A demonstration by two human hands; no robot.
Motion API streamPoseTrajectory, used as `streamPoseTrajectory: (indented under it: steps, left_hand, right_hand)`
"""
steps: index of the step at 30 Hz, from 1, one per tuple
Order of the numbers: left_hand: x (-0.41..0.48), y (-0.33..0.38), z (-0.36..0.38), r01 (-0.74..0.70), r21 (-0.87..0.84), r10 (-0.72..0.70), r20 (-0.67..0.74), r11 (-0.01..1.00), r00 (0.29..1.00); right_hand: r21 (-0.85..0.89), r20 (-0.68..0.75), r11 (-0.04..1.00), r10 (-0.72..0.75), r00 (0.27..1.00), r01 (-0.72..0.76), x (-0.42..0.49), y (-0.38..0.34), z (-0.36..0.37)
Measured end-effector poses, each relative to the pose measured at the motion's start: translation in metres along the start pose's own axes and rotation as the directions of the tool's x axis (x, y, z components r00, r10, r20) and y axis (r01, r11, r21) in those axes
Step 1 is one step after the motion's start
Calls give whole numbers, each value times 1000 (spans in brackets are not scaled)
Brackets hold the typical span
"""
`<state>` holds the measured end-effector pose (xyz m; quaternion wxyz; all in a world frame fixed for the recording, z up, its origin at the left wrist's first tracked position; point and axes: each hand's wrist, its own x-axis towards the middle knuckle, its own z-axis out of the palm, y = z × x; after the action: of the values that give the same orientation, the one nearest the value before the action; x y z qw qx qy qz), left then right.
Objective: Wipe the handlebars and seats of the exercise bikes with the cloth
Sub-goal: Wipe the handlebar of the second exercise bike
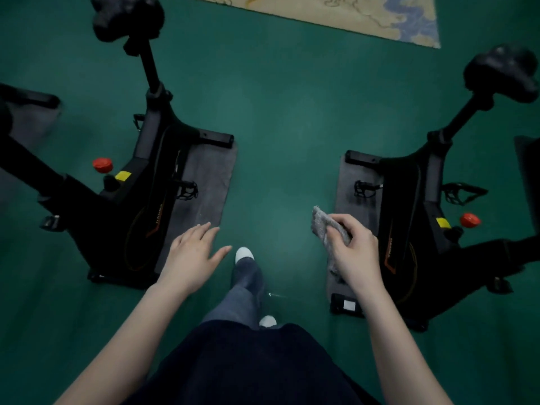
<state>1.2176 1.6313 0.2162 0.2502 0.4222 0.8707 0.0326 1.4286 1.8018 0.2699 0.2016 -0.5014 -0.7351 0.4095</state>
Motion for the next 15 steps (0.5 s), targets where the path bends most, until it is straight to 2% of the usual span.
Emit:
streamPoseTrajectory:
  steps: [8,12,15]
  left_hand:
    - [102,-5,-44,43,-75,-46,-45,996,998]
    - [140,-12,-74,47,-61,-52,-88,997,995]
    - [152,-23,-91,102,-100,-114,-124,990,986]
  right_hand:
    - [-76,95,990,-108,990,116,117,-40,30]
    - [-65,94,982,-171,981,178,168,-68,51]
    - [-44,146,975,-210,967,218,193,-89,72]
